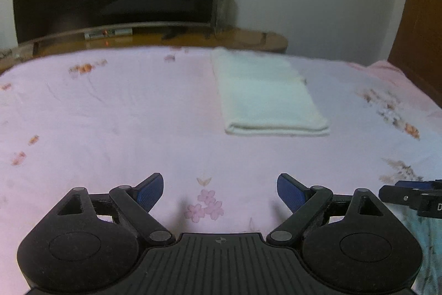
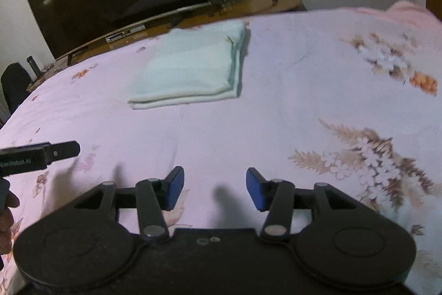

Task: Fold small clothes

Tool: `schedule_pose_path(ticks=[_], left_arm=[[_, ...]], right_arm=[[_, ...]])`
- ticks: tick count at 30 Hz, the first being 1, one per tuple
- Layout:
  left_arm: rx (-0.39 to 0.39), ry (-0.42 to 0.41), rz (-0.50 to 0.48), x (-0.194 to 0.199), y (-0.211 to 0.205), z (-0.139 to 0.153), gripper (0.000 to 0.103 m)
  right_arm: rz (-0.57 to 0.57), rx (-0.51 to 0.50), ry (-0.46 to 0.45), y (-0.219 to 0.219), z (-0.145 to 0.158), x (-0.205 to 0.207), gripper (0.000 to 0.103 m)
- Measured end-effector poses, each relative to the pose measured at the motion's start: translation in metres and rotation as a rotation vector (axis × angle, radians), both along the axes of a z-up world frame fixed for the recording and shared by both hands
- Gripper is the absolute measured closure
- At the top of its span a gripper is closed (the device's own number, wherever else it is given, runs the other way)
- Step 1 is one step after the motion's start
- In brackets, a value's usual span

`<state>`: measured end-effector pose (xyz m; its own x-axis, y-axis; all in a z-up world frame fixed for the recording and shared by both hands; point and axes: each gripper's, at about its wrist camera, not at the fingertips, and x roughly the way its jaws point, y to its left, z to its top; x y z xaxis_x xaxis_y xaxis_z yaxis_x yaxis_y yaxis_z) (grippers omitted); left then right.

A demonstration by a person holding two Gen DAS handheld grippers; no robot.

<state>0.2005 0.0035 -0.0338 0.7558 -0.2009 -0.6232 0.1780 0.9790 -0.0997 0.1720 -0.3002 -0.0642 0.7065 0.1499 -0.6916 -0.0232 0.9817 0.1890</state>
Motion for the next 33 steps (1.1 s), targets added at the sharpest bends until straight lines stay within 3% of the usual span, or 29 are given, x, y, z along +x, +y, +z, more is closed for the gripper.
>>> schedule_pose_path(ticks=[7, 14, 26, 33], left_arm=[[0.027, -0.071, -0.002, -0.033, 0.001, 0.042, 0.013], [0.012, -0.141, -0.022, -0.071, 0.008, 0.078, 0.009], [-0.004, -0.212, -0.047, -0.132, 0.015, 0.114, 0.008], [0.003, -0.246, -0.051, -0.145, 0.017, 0.118, 0.003]], right_arm=[[0.001, 0.052, -0.04, 0.013, 0.049, -0.023, 0.044], [0.022, 0.024, -0.109, 0.033, 0.081, -0.061, 0.043], [0.013, 0.041, -0.206, 0.041, 0.127, -0.117, 0.041], [0.007, 0.038, -0.239, 0.049, 0.136, -0.139, 0.039]])
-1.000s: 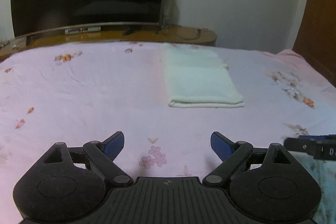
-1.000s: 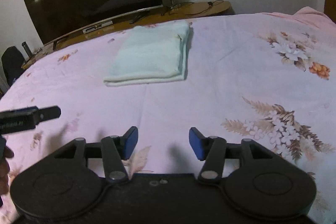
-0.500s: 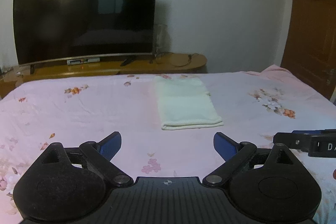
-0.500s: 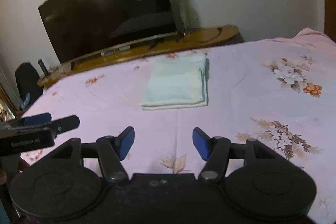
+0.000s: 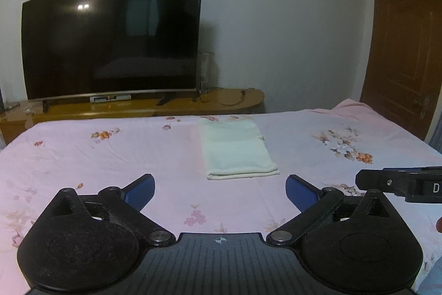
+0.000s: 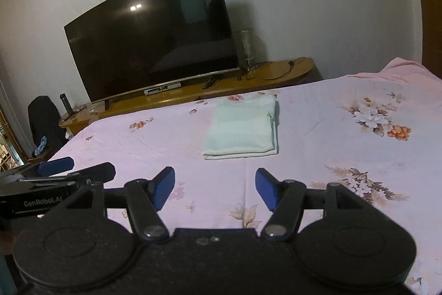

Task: Fold small clothes

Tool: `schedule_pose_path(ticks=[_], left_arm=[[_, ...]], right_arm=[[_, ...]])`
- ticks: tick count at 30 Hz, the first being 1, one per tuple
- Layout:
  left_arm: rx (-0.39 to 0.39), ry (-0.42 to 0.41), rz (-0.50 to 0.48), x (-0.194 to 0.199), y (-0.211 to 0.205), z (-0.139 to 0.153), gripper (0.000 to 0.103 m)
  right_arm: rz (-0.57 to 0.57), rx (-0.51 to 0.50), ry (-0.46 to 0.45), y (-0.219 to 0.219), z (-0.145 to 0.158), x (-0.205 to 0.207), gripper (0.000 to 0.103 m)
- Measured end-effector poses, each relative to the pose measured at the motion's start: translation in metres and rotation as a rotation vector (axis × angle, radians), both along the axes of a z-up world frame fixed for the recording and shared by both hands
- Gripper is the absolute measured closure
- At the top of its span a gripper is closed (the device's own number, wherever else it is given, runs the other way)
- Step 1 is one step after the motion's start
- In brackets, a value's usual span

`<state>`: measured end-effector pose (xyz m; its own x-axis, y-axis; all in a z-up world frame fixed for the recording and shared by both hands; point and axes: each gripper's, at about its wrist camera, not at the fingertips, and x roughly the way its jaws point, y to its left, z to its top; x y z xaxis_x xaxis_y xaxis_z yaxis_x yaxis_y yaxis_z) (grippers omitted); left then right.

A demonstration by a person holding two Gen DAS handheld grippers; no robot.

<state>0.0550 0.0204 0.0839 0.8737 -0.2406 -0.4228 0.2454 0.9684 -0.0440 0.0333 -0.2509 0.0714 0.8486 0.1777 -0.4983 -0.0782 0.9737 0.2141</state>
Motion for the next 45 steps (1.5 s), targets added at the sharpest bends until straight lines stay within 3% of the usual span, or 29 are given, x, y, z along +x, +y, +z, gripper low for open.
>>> schedule_pose_path(ticks=[6, 9, 10, 11, 15, 19, 22, 28, 33, 35, 36, 39, 41, 45], left_arm=[[0.008, -0.004, -0.005, 0.061, -0.008, -0.021, 0.003], [-0.073, 0.115, -0.029, 0.127, -0.008, -0.048, 0.007], [-0.12, 0.156, -0.052, 0.151, -0.005, -0.058, 0.023], [-0.146, 0.209, -0.066, 0.178, -0.004, -0.069, 0.028], [-0.229, 0.349, -0.062, 0.275, 0.001, -0.117, 0.03], [-0.289, 0.455, -0.085, 0.353, -0.005, -0.16, 0.03], [-0.351, 0.493, -0.101, 0.386, -0.008, -0.18, 0.03], [-0.467, 0.533, -0.182, 0.437, -0.025, -0.196, 0.03], [-0.466, 0.549, -0.217, 0.467, -0.049, -0.197, 0.03], [-0.447, 0.54, -0.215, 0.472, -0.056, -0.197, 0.037], [-0.426, 0.535, -0.209, 0.472, -0.057, -0.196, 0.047], [-0.404, 0.526, -0.2, 0.479, -0.061, -0.196, 0.059], [-0.381, 0.519, -0.195, 0.478, -0.067, -0.192, 0.065], [-0.331, 0.485, -0.19, 0.467, -0.065, -0.174, 0.072]], right_arm=[[0.005, -0.031, 0.018, -0.002, -0.011, 0.031, 0.038], [-0.01, -0.01, 0.031, -0.018, -0.025, 0.076, 0.037], [-0.027, 0.016, 0.056, -0.029, -0.033, 0.1, 0.037], [-0.038, 0.059, 0.073, -0.04, -0.04, 0.121, 0.037], [-0.084, 0.278, 0.147, -0.088, -0.078, 0.21, 0.037], [-0.125, 0.375, 0.203, -0.117, -0.118, 0.284, 0.037], [-0.12, 0.424, 0.238, -0.129, -0.147, 0.326, 0.036], [-0.055, 0.473, 0.279, -0.145, -0.183, 0.383, 0.035], [0.017, 0.471, 0.277, -0.144, -0.187, 0.41, 0.035], [0.06, 0.452, 0.281, -0.138, -0.186, 0.418, 0.035], [0.082, 0.434, 0.288, -0.133, -0.185, 0.423, 0.035], [0.11, 0.324, 0.298, -0.116, -0.179, 0.429, 0.038], [0.127, 0.27, 0.308, -0.107, -0.175, 0.43, 0.063], [0.127, 0.196, 0.268, -0.095, -0.16, 0.423, 0.071]])
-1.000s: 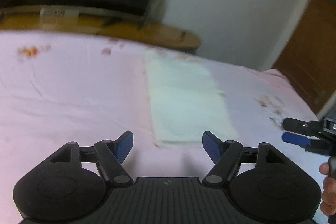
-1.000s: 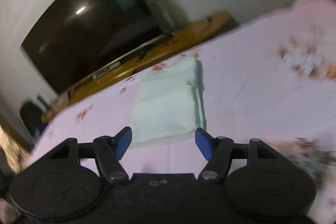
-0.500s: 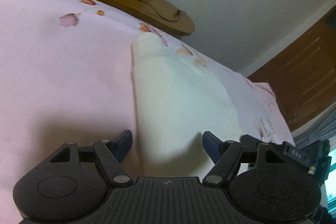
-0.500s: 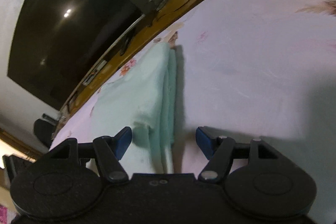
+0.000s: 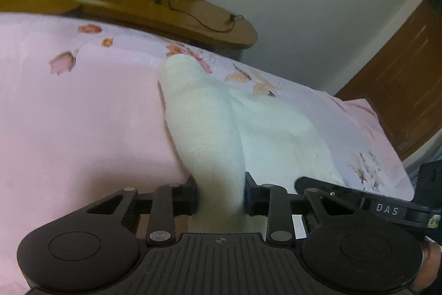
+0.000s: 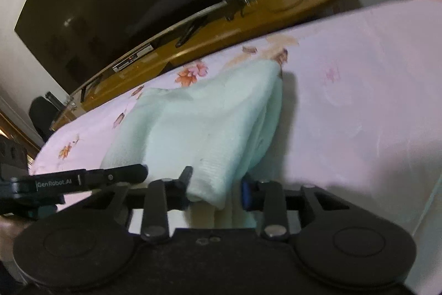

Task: Fold small clothes

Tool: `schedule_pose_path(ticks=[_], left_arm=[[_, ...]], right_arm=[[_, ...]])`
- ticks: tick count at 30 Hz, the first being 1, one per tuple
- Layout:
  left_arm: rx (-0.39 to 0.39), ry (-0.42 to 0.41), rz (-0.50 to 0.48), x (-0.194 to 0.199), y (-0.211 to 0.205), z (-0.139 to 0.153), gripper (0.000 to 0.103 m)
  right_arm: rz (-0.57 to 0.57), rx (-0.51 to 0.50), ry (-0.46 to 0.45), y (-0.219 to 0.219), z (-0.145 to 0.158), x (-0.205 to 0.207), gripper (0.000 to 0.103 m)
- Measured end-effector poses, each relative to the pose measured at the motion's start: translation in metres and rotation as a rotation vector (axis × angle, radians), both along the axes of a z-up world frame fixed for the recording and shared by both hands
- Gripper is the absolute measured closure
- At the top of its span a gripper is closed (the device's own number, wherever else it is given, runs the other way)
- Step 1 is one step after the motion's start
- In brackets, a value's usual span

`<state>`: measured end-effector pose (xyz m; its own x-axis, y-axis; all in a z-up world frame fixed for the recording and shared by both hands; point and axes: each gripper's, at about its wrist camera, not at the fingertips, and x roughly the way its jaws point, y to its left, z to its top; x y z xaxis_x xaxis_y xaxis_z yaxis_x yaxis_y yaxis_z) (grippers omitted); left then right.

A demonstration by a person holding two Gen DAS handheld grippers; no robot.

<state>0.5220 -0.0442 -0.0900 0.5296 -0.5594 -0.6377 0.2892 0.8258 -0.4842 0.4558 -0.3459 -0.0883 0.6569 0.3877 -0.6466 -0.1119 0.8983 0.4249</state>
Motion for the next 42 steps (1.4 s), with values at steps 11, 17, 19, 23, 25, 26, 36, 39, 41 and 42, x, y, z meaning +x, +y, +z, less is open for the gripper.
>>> schedule_pose_path(ticks=[11, 17, 19, 23, 25, 26, 36, 39, 41, 42], left_arm=[[0.037, -0.103, 0.011, -0.029, 0.048, 0.062, 0.073], [0.06, -0.126, 0.088, -0.053, 0.105, 0.078, 0.073], [0.065, -0.127, 0.116, -0.062, 0.127, 0.079, 0.073], [0.079, -0.119, 0.174, -0.081, 0.168, 0.076, 0.073], [0.085, -0.112, 0.2, -0.09, 0.188, 0.072, 0.073], [0.088, -0.107, 0.214, -0.094, 0.198, 0.069, 0.073], [0.114, 0.014, 0.318, -0.117, 0.276, 0.019, 0.072], [0.036, 0.035, 0.352, -0.12, 0.293, -0.008, 0.05], [-0.004, 0.026, 0.381, -0.124, 0.294, -0.016, 0.048], [-0.007, 0.021, 0.384, -0.125, 0.293, -0.016, 0.047]], right_arm=[[0.046, 0.02, -0.102, 0.033, 0.046, -0.009, 0.073], [0.129, 0.031, -0.134, 0.082, 0.064, -0.012, 0.073], [0.159, 0.036, -0.137, 0.1, 0.066, -0.011, 0.073], [0.219, 0.046, -0.131, 0.139, 0.064, -0.011, 0.073], [0.249, 0.053, -0.123, 0.157, 0.06, -0.011, 0.073], [0.264, 0.055, -0.12, 0.166, 0.059, -0.011, 0.073], [0.37, 0.094, -0.016, 0.25, 0.021, -0.005, 0.072], [0.348, 0.062, 0.034, 0.26, 0.0, 0.001, 0.07], [0.312, 0.066, 0.094, 0.255, -0.017, 0.01, 0.063], [0.295, 0.118, 0.113, 0.249, -0.022, 0.012, 0.064]])
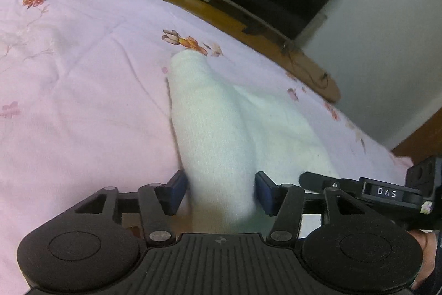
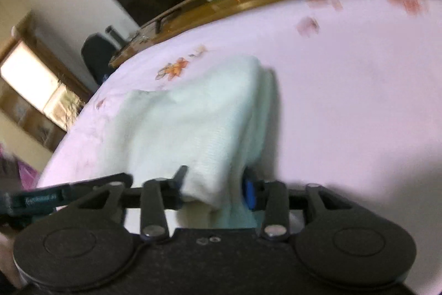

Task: Fold small clothes

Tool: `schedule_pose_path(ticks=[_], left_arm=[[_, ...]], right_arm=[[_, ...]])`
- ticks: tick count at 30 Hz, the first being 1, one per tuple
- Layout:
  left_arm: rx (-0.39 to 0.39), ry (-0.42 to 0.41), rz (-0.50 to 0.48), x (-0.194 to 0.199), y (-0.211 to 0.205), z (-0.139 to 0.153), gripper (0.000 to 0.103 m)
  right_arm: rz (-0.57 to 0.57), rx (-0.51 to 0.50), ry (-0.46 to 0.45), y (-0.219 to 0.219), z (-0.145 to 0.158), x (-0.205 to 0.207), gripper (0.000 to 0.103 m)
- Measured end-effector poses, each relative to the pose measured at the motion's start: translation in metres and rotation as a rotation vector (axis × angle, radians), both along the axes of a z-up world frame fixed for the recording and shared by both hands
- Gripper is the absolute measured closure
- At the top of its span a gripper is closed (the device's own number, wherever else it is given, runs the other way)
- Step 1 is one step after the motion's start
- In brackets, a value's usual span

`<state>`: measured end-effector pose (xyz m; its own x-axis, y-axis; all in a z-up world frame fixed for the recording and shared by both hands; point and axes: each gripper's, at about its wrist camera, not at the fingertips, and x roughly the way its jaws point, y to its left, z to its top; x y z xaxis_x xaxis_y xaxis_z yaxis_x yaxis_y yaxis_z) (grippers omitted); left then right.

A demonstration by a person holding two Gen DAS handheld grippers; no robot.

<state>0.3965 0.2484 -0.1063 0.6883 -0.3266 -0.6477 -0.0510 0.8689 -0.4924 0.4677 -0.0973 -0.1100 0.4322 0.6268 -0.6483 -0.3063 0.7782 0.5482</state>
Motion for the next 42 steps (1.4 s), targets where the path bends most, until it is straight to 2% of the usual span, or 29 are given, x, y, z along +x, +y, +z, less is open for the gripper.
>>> schedule_pose_path(ticks=[2, 4, 7, 9, 11, 12, 13, 14, 15, 16, 18, 19, 20, 23, 25, 26, 27, 28, 29, 30, 31, 32, 33, 34, 35, 37, 39, 40, 42], left_arm=[[0.004, 0.004, 0.003, -0.004, -0.004, 0.001, 0.045], [-0.002, 0.009, -0.003, -0.017, -0.003, 0.004, 0.039], [-0.036, 0.011, -0.034, -0.044, 0.001, 0.003, 0.038], [-0.064, 0.019, -0.041, -0.056, 0.002, -0.004, 0.039], [-0.049, 0.016, -0.043, -0.058, -0.002, -0.005, 0.045], [-0.056, 0.032, -0.038, -0.054, -0.003, -0.006, 0.061], [-0.079, 0.063, -0.042, -0.047, -0.004, -0.008, 0.071], [-0.079, 0.079, -0.043, -0.043, -0.006, -0.007, 0.073], [-0.075, 0.09, -0.055, -0.041, -0.009, -0.005, 0.08], [-0.102, 0.099, -0.059, -0.041, -0.007, 0.0, 0.084], [-0.233, 0.1, -0.05, -0.045, 0.004, 0.007, 0.086], [-0.247, 0.107, -0.05, -0.048, 0.007, 0.011, 0.086], [-0.229, 0.116, -0.06, -0.052, 0.007, 0.013, 0.086], [-0.075, 0.216, -0.073, -0.057, -0.005, -0.002, 0.086], [-0.083, 0.196, -0.045, -0.065, -0.004, -0.003, 0.076], [-0.063, 0.192, -0.025, -0.068, -0.002, 0.002, 0.07], [-0.006, 0.174, 0.002, -0.073, 0.0, 0.01, 0.048], [0.079, 0.135, 0.04, -0.079, 0.0, 0.021, 0.021], [0.167, 0.077, 0.075, -0.083, -0.001, 0.032, 0.018], [0.22, 0.016, 0.085, -0.083, -0.003, 0.041, 0.018], [0.228, -0.035, 0.081, -0.078, -0.005, 0.048, 0.024], [0.225, -0.073, 0.09, -0.069, -0.009, 0.054, 0.031], [0.229, -0.1, 0.077, -0.06, -0.015, 0.058, 0.044], [0.26, -0.125, 0.053, -0.047, -0.027, 0.06, 0.047], [0.309, -0.136, 0.032, -0.034, -0.042, 0.06, 0.047], [0.356, -0.113, -0.01, -0.011, -0.062, 0.05, 0.047], [0.392, -0.031, -0.056, 0.008, -0.075, 0.03, 0.047], [0.428, -0.02, -0.064, 0.012, -0.081, 0.021, 0.039], [0.475, -0.041, -0.075, 0.01, -0.092, 0.021, 0.033]], right_arm=[[0.0, 0.034, 0.02, -0.007, -0.001, 0.0, 0.063], [0.016, 0.022, 0.002, -0.013, 0.006, -0.004, 0.056], [0.026, 0.035, -0.01, -0.034, 0.015, -0.017, 0.049], [0.068, 0.048, 0.012, -0.042, 0.01, -0.033, 0.049], [0.105, 0.062, 0.034, -0.047, -0.001, -0.041, 0.049], [0.096, 0.087, 0.028, -0.05, -0.004, -0.043, 0.049], [0.083, 0.123, 0.052, -0.052, -0.007, -0.043, 0.049], [0.074, 0.171, 0.099, -0.052, -0.01, -0.04, 0.056], [0.082, 0.218, 0.167, -0.05, -0.014, -0.037, 0.069], [0.093, 0.23, 0.243, -0.043, -0.019, -0.035, 0.088], [0.057, 0.226, 0.272, -0.04, -0.014, -0.036, 0.089], [0.036, 0.273, 0.31, -0.044, -0.009, -0.037, 0.089], [0.028, 0.313, 0.328, -0.048, -0.001, -0.04, 0.089], [0.027, 0.263, 0.385, -0.048, 0.004, -0.053, 0.089], [0.057, 0.13, 0.404, -0.037, -0.011, -0.057, 0.089], [0.076, 0.122, 0.361, -0.037, -0.012, -0.061, 0.087], [0.075, 0.137, 0.349, -0.042, -0.011, -0.063, 0.083], [0.061, 0.133, 0.318, -0.048, -0.004, -0.064, 0.074], [0.039, 0.09, 0.222, -0.058, 0.011, -0.068, 0.062], [0.02, 0.047, 0.129, -0.064, 0.024, -0.071, 0.058], [0.005, 0.026, 0.056, -0.068, 0.034, -0.069, 0.059], [-0.019, 0.019, 0.001, -0.071, 0.042, -0.065, 0.066], [-0.031, 0.017, -0.026, -0.069, 0.047, -0.058, 0.071], [-0.025, 0.002, -0.07, -0.061, 0.053, -0.05, 0.085], [-0.017, -0.033, -0.122, -0.049, 0.058, -0.045, 0.091], [0.004, -0.106, -0.203, -0.027, 0.061, -0.034, 0.093], [0.036, -0.175, -0.249, -0.009, 0.055, -0.02, 0.093], [0.061, -0.222, -0.251, 0.0, 0.049, -0.016, 0.091], [0.099, -0.353, -0.186, 0.014, 0.023, -0.004, 0.089]])
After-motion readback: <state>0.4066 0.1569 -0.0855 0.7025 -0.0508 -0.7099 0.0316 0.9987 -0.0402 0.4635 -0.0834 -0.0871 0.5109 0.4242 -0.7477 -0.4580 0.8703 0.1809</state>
